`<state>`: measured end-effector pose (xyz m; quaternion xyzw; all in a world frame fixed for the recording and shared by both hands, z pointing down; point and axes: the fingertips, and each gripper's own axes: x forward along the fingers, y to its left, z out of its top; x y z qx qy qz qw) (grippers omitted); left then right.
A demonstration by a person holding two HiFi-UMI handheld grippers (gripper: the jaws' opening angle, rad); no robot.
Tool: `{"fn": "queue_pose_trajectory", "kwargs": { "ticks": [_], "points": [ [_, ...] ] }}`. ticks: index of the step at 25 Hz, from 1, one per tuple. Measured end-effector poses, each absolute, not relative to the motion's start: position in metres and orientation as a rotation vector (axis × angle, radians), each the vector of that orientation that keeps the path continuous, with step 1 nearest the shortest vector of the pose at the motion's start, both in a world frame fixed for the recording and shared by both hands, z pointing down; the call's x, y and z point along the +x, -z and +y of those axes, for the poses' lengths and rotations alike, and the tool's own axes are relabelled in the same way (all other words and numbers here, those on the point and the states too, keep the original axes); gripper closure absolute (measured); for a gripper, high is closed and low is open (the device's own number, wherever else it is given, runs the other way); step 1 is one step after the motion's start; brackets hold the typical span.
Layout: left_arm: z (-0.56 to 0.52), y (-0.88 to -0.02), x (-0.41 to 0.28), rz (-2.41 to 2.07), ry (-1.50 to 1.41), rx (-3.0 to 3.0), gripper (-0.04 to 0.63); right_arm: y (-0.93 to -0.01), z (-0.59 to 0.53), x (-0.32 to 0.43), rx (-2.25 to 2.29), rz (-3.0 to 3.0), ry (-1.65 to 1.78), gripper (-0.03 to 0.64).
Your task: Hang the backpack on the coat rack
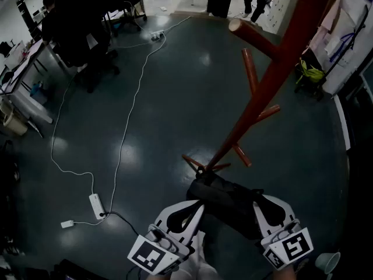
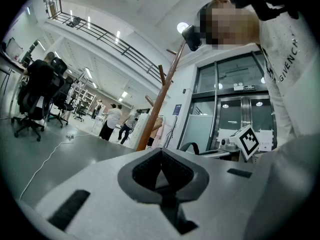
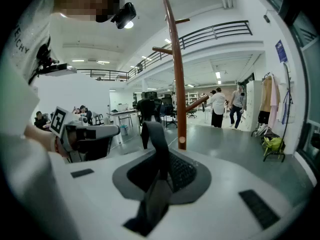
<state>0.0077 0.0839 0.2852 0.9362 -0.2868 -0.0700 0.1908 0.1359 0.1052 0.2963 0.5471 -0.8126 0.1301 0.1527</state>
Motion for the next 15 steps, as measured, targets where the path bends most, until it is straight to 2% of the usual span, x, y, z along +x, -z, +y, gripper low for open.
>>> {"fn": "queue_pose_trajectory", "kwargs": {
  "ticks": [15],
  "points": [
    [0.03,-0.347,0.017,-0.835,0.14,2.526,0.586,-0.335,0.015,0.159,1.327,-2.372,-0.279,0.565]
  ]
}}
